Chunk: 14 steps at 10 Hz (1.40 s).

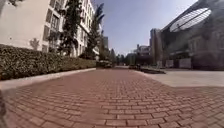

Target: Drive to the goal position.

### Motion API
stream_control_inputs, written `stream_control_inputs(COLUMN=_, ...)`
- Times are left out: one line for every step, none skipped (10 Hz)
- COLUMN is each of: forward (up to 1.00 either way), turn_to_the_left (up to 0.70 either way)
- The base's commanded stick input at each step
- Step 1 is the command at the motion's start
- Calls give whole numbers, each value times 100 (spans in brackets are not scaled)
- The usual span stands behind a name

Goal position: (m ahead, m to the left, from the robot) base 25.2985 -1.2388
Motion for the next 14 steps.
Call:
stream_control_inputs(forward=70, turn_to_the_left=0)
stream_control_inputs(forward=70, turn_to_the_left=0)
stream_control_inputs(forward=70, turn_to_the_left=0)
stream_control_inputs(forward=70, turn_to_the_left=0)
stream_control_inputs(forward=70, turn_to_the_left=0)
stream_control_inputs(forward=70, turn_to_the_left=0)
stream_control_inputs(forward=70, turn_to_the_left=0)
stream_control_inputs(forward=70, turn_to_the_left=0)
stream_control_inputs(forward=70, turn_to_the_left=0)
stream_control_inputs(forward=70, turn_to_the_left=13)
stream_control_inputs(forward=70, turn_to_the_left=14)
stream_control_inputs(forward=70, turn_to_the_left=14)
stream_control_inputs(forward=70, turn_to_the_left=14)
stream_control_inputs(forward=70, turn_to_the_left=8)
